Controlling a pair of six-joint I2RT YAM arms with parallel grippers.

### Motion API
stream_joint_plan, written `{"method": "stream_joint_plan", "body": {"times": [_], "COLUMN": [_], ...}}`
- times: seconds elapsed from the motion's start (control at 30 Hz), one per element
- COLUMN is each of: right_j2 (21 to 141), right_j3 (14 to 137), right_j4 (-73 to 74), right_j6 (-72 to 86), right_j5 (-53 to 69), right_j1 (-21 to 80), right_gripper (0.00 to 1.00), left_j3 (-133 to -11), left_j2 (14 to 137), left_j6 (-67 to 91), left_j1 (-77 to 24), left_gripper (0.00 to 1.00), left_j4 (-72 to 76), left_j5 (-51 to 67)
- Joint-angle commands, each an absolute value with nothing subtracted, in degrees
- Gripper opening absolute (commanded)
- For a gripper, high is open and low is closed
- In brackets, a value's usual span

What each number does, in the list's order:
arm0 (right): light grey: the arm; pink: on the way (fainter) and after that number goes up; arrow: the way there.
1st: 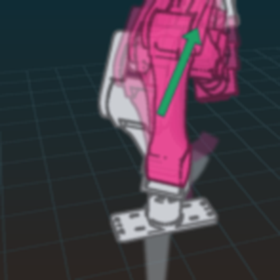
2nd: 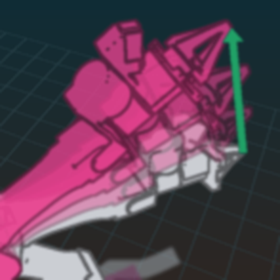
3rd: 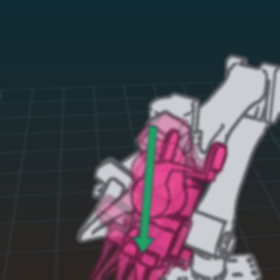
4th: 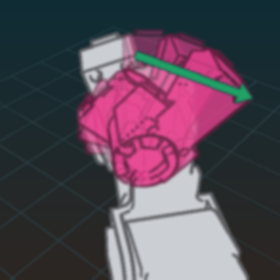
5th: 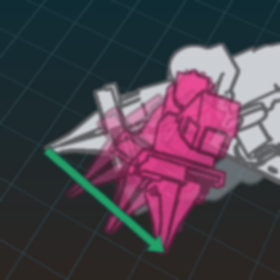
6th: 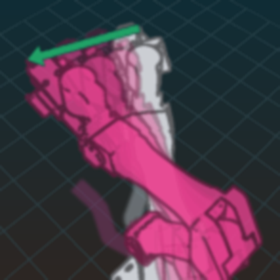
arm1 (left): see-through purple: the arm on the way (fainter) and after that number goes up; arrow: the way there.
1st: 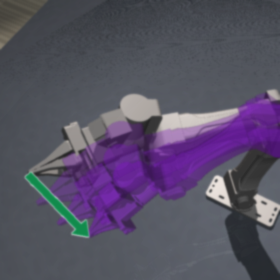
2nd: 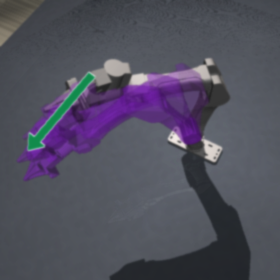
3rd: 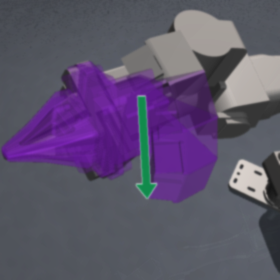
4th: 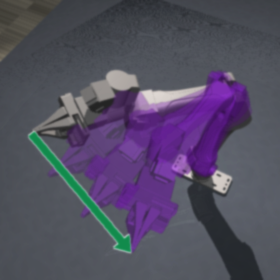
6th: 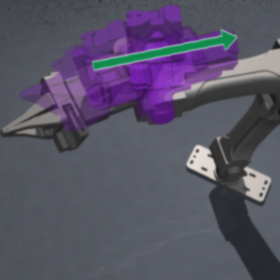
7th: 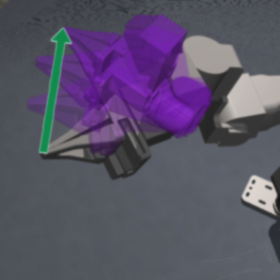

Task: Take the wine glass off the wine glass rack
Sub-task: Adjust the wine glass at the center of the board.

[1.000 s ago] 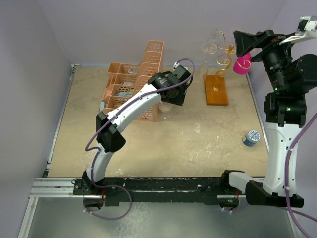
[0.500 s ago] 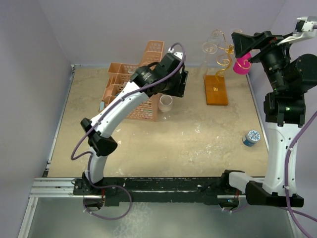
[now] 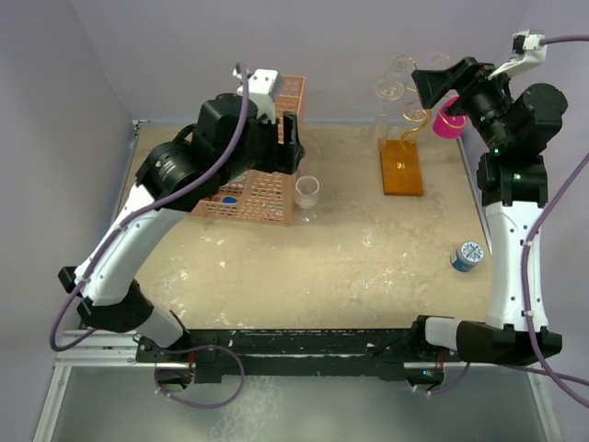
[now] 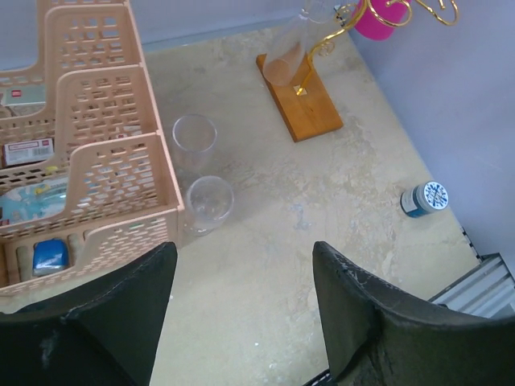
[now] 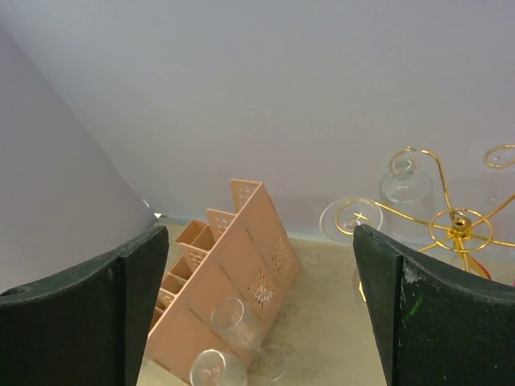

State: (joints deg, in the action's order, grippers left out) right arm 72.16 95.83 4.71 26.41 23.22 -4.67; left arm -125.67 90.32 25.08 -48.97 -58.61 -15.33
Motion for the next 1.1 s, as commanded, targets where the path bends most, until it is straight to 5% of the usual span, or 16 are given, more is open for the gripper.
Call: {"method": "stream_joint_plan", "body": {"times": [0.0,0.57,0.77,1.07], "right_j2": [71.26,75.15,85.05,91.41], "right_j3": [95.72,89.51,91.17,89.55], "right_j4": [2.38,20.54,27.63,25.21], "right_j6": [25.88,26.44,24.39,21.60], "right_j5": [26.19,6.71,-0.44,-2.69], "right_j1": [-1.61,27.90,30.67,30.67], "right_gripper": [0.96,0.89,0.85,0.65], "left_j3": [-119.91,-89.71,-87.60,-86.74], "left_j2": [84.73,58.11,56.92,57.36], "left_j6": [22.95,22.57,24.77,25.84], "left_j1": [-48.49,-48.52,-48.51,-48.52], "left_gripper": [0.66,0.71,0.72,0.72], "left_j4": [-52.62,-37.60,-37.75,-38.08], "left_j5": [-18.37,-41.03,-39.81,-38.95]}}
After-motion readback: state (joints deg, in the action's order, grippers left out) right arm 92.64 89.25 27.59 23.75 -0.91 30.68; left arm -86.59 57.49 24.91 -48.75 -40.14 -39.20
